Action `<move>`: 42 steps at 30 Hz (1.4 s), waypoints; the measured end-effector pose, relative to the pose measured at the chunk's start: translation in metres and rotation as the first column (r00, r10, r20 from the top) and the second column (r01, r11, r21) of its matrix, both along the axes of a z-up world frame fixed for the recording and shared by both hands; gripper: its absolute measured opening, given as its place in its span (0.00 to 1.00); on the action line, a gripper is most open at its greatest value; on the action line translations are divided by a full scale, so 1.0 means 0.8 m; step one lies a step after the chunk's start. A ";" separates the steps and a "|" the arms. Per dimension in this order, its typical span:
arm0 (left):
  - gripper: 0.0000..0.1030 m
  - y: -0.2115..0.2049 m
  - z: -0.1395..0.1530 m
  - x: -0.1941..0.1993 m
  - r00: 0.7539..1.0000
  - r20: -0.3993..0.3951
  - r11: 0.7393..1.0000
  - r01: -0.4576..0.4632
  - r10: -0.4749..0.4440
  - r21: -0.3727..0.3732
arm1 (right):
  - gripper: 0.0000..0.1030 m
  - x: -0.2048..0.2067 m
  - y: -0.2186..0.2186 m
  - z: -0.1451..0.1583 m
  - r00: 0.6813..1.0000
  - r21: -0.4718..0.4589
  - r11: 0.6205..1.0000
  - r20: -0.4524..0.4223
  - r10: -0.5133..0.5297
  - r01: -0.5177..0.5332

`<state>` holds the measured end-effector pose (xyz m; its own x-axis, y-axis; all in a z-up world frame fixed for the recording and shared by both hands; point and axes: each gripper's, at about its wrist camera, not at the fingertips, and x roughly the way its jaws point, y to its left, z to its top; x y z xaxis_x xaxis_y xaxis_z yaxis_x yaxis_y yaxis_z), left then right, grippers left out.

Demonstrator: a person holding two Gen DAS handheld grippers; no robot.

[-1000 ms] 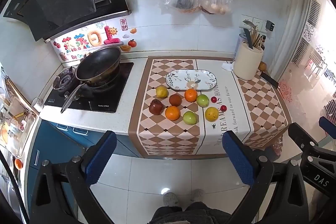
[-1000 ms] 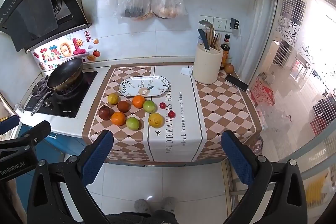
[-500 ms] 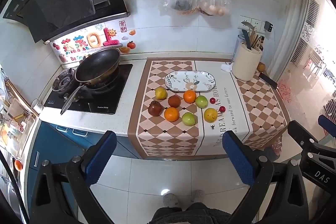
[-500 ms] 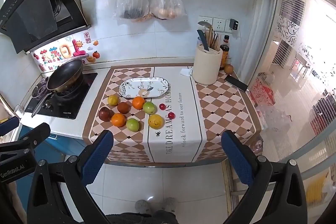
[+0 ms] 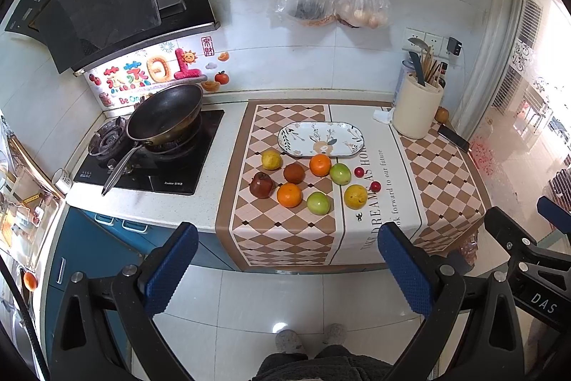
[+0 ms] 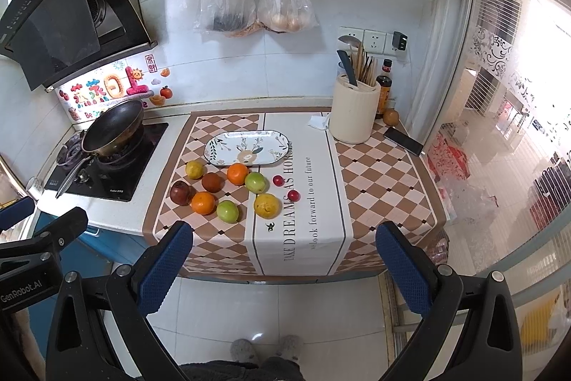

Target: Organize fruits

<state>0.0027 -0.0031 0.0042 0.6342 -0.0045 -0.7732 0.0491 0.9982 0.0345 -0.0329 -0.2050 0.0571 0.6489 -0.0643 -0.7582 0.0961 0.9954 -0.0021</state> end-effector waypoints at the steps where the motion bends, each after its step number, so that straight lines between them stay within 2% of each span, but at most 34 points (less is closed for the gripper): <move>1: 1.00 0.000 -0.001 -0.001 1.000 0.001 1.000 0.000 0.000 0.001 | 1.00 -0.001 0.001 -0.002 1.000 0.001 1.000 0.001 0.003 -0.003; 42: 1.00 -0.003 0.005 0.000 1.000 0.012 1.000 0.002 -0.002 -0.004 | 1.00 -0.004 0.005 0.001 1.000 0.011 1.000 0.011 0.008 -0.008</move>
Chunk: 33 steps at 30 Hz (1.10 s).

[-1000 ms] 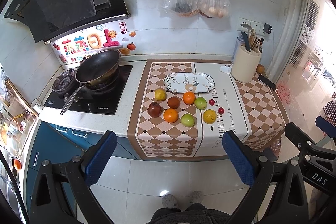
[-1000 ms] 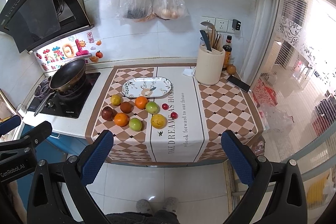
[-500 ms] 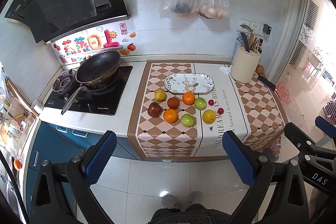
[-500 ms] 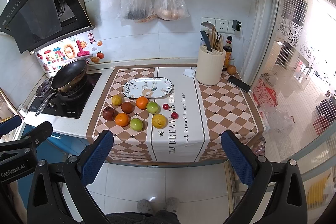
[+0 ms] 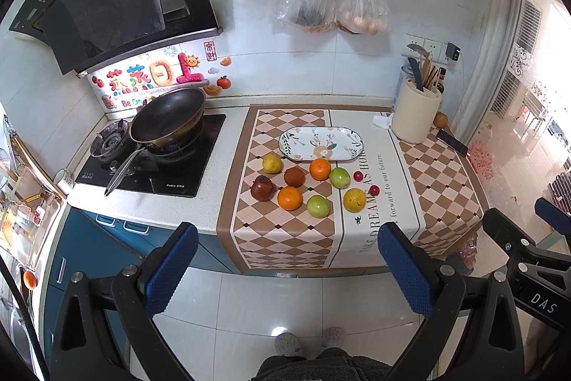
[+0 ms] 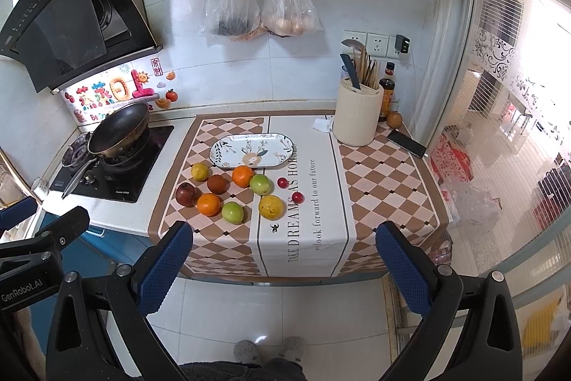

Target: Organize fruits

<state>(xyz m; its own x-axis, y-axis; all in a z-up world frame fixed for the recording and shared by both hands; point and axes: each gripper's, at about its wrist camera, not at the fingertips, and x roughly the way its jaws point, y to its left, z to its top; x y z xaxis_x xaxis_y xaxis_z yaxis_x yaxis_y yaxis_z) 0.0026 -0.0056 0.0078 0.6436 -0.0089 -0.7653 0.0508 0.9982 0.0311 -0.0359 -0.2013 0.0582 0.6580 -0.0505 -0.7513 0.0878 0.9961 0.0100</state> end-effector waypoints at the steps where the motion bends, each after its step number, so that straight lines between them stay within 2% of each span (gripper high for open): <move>1: 1.00 0.001 -0.001 0.000 1.000 0.000 1.000 0.000 0.000 0.000 | 1.00 0.000 0.001 0.000 1.000 0.001 1.000 0.000 0.000 0.000; 7: 1.00 0.001 -0.001 -0.001 1.000 0.001 1.000 -0.002 0.002 0.000 | 1.00 0.000 0.002 0.001 1.000 0.003 1.000 0.001 0.004 -0.004; 12: 1.00 -0.008 0.025 0.009 1.000 0.002 1.000 -0.011 0.011 0.000 | 1.00 0.005 0.006 0.008 1.000 0.009 1.000 0.002 0.009 -0.009; 17: 1.00 -0.008 0.026 0.011 1.000 0.003 1.000 -0.012 0.012 0.001 | 1.00 0.012 0.009 0.009 1.000 0.023 1.000 -0.002 0.014 -0.014; 20: 1.00 -0.005 0.027 0.017 0.999 0.014 0.999 -0.032 0.032 -0.002 | 1.00 0.022 -0.008 -0.005 1.000 0.057 0.998 -0.005 0.003 -0.003; 24: 1.00 0.007 0.012 0.055 0.989 0.069 0.990 -0.135 0.131 0.051 | 1.00 0.053 -0.029 -0.041 1.000 0.119 0.993 0.007 0.003 -0.004; 28: 1.00 0.025 -0.031 0.089 0.966 0.077 0.962 -0.252 0.245 0.107 | 1.00 0.099 -0.038 -0.101 0.996 0.232 0.972 -0.066 0.063 -0.046; 30: 1.00 0.036 -0.055 0.116 0.956 0.048 0.945 -0.294 0.290 0.141 | 1.00 0.130 -0.029 -0.140 0.988 0.266 0.961 -0.118 0.103 -0.069; 33: 1.00 0.052 -0.097 0.153 0.948 -0.030 0.931 -0.306 0.318 0.198 | 1.00 0.174 -0.016 -0.200 0.974 0.263 0.963 -0.199 0.113 -0.058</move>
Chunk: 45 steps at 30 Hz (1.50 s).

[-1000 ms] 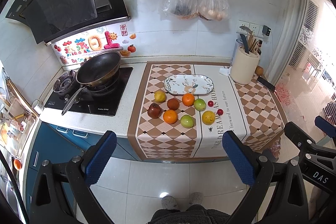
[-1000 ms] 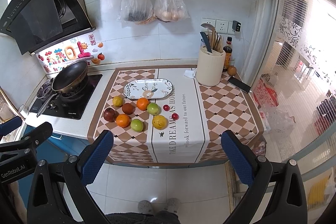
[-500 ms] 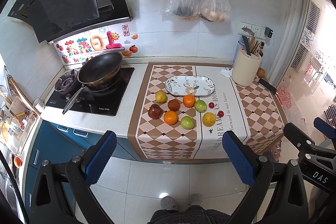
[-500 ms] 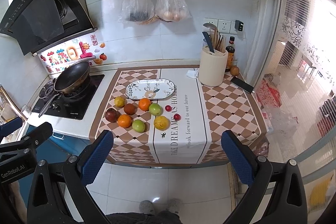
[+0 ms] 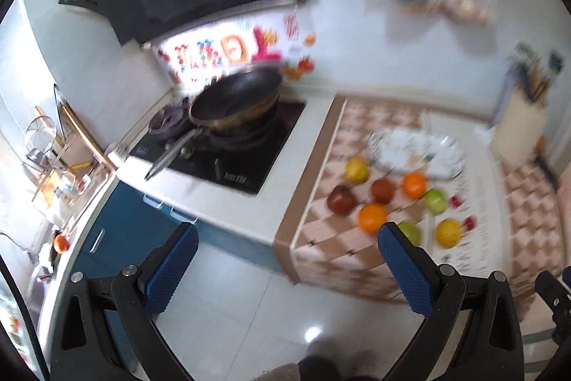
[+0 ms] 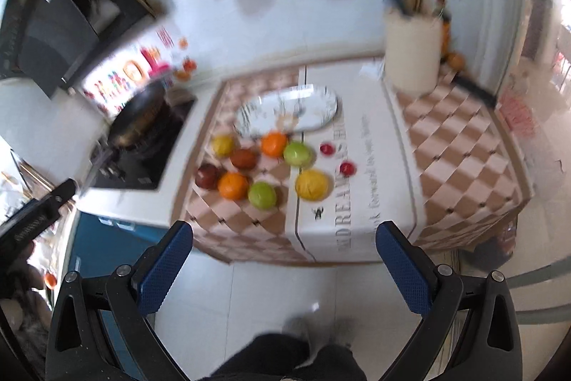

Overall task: Organize fruits
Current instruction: 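Grasp the dark red-brown fruit with left tool while right tool grasps yellow citrus, then carry both fruits onto the white floral plate and open both tools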

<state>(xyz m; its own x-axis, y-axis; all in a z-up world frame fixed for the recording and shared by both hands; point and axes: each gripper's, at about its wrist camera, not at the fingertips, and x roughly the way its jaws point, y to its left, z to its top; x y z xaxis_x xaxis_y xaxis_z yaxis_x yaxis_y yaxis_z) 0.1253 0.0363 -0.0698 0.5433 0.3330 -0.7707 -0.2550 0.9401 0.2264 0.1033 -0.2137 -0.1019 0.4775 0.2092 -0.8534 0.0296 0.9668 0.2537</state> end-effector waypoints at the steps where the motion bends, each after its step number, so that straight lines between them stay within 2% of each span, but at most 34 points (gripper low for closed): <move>1: 1.00 0.005 -0.014 0.010 1.000 -0.025 1.000 -0.001 0.001 0.006 | 1.00 0.011 0.002 -0.017 1.000 -0.001 1.000 -0.011 -0.004 0.004; 5: 1.00 0.027 -0.077 0.064 0.987 -0.158 1.000 -0.006 0.006 0.000 | 0.99 0.070 0.000 -0.091 0.994 -0.035 0.998 -0.096 -0.047 0.044; 9: 1.00 0.051 -0.145 0.134 0.957 -0.289 0.995 0.010 -0.038 -0.101 | 0.98 0.126 -0.011 -0.159 0.974 -0.028 0.995 -0.199 -0.104 0.101; 15: 0.99 0.055 -0.234 0.234 0.885 -0.438 0.975 0.071 -0.159 -0.210 | 0.97 0.186 -0.013 -0.237 0.924 -0.013 0.984 -0.342 -0.170 0.176; 18: 0.99 0.045 -0.268 0.272 0.838 -0.496 0.966 0.130 -0.228 -0.224 | 0.97 0.197 -0.009 -0.256 0.904 -0.023 0.980 -0.384 -0.190 0.196; 22: 0.98 0.032 -0.301 0.299 0.778 -0.553 0.952 0.204 -0.299 -0.228 | 0.97 0.207 -0.004 -0.269 0.885 -0.039 0.977 -0.417 -0.208 0.211; 24: 0.88 0.025 -0.317 0.308 0.743 -0.581 0.942 0.232 -0.332 -0.242 | 0.97 0.213 -0.003 -0.273 0.877 -0.039 0.974 -0.428 -0.217 0.222; 27: 0.84 0.018 -0.337 0.313 0.695 -0.621 0.932 0.267 -0.362 -0.245 | 0.97 0.219 -0.002 -0.281 0.864 -0.037 0.970 -0.448 -0.232 0.241; 29: 0.65 0.017 -0.348 0.314 0.672 -0.641 0.928 0.281 -0.371 -0.243 | 0.97 0.223 -0.002 -0.285 0.858 -0.044 0.968 -0.455 -0.239 0.246; 30: 0.62 0.018 -0.353 0.315 0.661 -0.646 0.924 0.276 -0.382 -0.263 | 0.97 0.225 -0.002 -0.288 0.854 -0.044 0.967 -0.459 -0.244 0.252; 32: 0.57 0.018 -0.358 0.318 0.660 -0.645 0.923 0.274 -0.384 -0.268 | 0.97 0.229 -0.003 -0.294 0.845 -0.042 0.964 -0.471 -0.251 0.262; 35: 0.56 0.020 -0.355 0.321 0.680 -0.620 0.921 0.280 -0.390 -0.272 | 0.86 0.235 0.000 -0.307 0.833 -0.028 0.963 -0.496 -0.246 0.267; 37: 0.56 0.025 -0.353 0.324 0.686 -0.614 0.920 0.266 -0.391 -0.289 | 0.70 0.237 0.003 -0.317 0.824 -0.012 0.964 -0.517 -0.233 0.265; 39: 0.56 0.031 -0.351 0.323 0.690 -0.608 0.918 0.257 -0.393 -0.302 | 0.63 0.238 0.006 -0.324 0.820 0.002 0.962 -0.523 -0.230 0.272; 43: 0.56 0.045 -0.342 0.313 0.705 -0.585 0.913 0.254 -0.401 -0.319 | 0.63 0.240 0.013 -0.318 0.833 -0.038 0.967 -0.501 -0.236 0.251; 45: 0.56 0.052 -0.327 0.311 0.718 -0.568 0.909 0.247 -0.404 -0.334 | 0.63 0.238 0.013 -0.311 0.835 -0.027 0.968 -0.501 -0.230 0.251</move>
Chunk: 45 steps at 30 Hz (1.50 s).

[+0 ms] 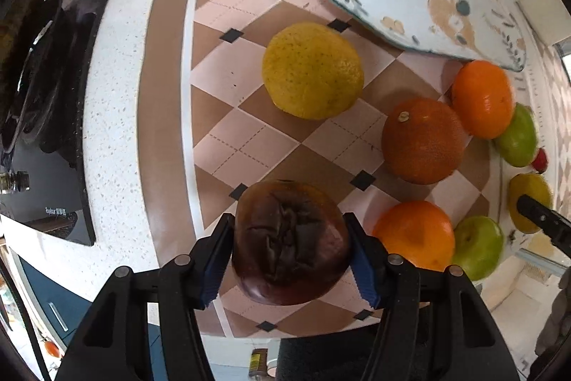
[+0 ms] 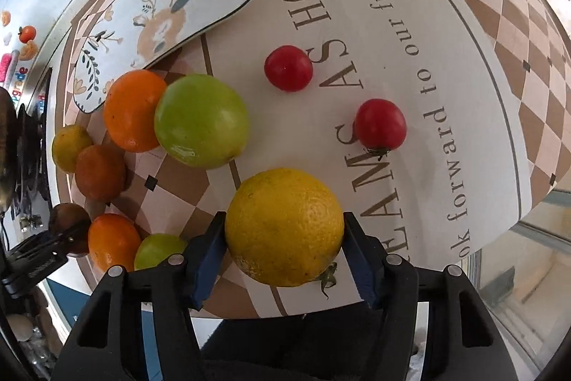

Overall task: Organize fruits
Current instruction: 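Carry both fruits onto the white floral plate and open both tools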

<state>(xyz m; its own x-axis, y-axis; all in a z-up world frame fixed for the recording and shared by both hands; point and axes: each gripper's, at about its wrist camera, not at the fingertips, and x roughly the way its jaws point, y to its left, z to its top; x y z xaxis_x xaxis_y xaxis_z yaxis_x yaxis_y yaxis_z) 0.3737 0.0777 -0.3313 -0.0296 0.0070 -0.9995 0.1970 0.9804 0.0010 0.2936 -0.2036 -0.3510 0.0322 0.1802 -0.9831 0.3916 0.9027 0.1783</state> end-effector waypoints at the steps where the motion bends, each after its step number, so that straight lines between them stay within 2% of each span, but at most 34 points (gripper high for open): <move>1: 0.56 0.007 0.009 -0.001 1.000 0.007 1.000 -0.005 0.005 -0.015 | 0.63 -0.001 -0.001 0.007 1.000 0.010 1.000 0.008 -0.004 0.004; 7: 0.56 0.008 0.098 0.017 0.994 0.103 0.990 -0.031 0.045 -0.140 | 0.63 0.017 -0.009 0.065 0.995 0.056 0.998 0.097 -0.012 0.006; 11: 0.56 -0.031 0.137 0.059 0.985 0.148 0.975 -0.049 0.083 -0.218 | 0.63 0.077 -0.013 0.100 0.985 0.067 0.997 0.172 0.018 -0.030; 13: 0.56 -0.061 0.143 0.088 0.981 0.159 0.970 -0.073 0.111 -0.230 | 0.63 0.113 -0.013 0.104 0.981 0.053 0.997 0.189 0.044 -0.055; 15: 0.56 -0.077 0.135 0.119 0.978 0.150 0.967 -0.105 0.143 -0.234 | 0.63 0.155 -0.013 0.100 0.977 0.045 0.995 0.198 0.078 -0.088; 17: 0.56 -0.091 0.120 0.150 0.975 0.109 0.955 -0.163 0.195 -0.247 | 0.63 0.196 -0.009 0.090 0.974 0.035 0.991 0.194 0.117 -0.126; 19: 0.56 -0.099 0.090 0.182 0.969 0.037 0.937 -0.227 0.246 -0.265 | 0.63 0.232 -0.001 0.073 0.968 0.028 0.984 0.183 0.170 -0.178; 22: 0.56 -0.103 0.048 0.216 0.947 -0.082 0.906 -0.321 0.310 -0.277 | 0.63 0.271 0.010 0.049 0.960 0.018 0.972 0.165 0.228 -0.234; 26: 0.56 -0.110 0.010 0.237 0.916 -0.182 0.881 -0.395 0.357 -0.260 | 0.63 0.299 0.014 0.024 0.947 0.020 0.955 0.134 0.290 -0.295; 33: 0.56 -0.122 -0.014 0.247 0.901 -0.228 0.878 -0.419 0.370 -0.233 | 0.63 0.323 0.021 -0.002 0.924 0.035 0.928 0.115 0.365 -0.371; 40: 0.57 -0.138 -0.031 0.256 0.902 -0.254 0.898 -0.399 0.349 -0.183 | 0.64 0.337 0.019 -0.011 0.913 0.072 0.913 0.100 0.395 -0.402; 41: 0.57 -0.141 -0.031 0.257 0.905 -0.252 0.901 -0.393 0.344 -0.183 | 0.64 0.336 0.017 -0.011 0.914 0.079 0.913 0.103 0.392 -0.400; 43: 0.57 -0.147 -0.033 0.258 0.909 -0.259 0.909 -0.378 0.327 -0.177 | 0.74 0.336 0.016 -0.011 0.916 0.089 0.913 0.102 0.388 -0.397; 45: 0.56 -0.150 -0.034 0.258 0.907 -0.261 0.909 -0.380 0.330 -0.172 | 0.76 0.335 0.012 -0.007 0.917 0.095 0.914 0.103 0.385 -0.394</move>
<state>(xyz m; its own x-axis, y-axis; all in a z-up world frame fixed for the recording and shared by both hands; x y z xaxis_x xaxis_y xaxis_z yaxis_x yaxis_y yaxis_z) 0.5804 -0.0424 -0.3581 -0.2102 -0.2584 -0.9429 -0.1936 0.9563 -0.2189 0.5619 -0.1944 -0.3565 0.0153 0.3030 -0.9529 -0.0072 0.9530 0.3030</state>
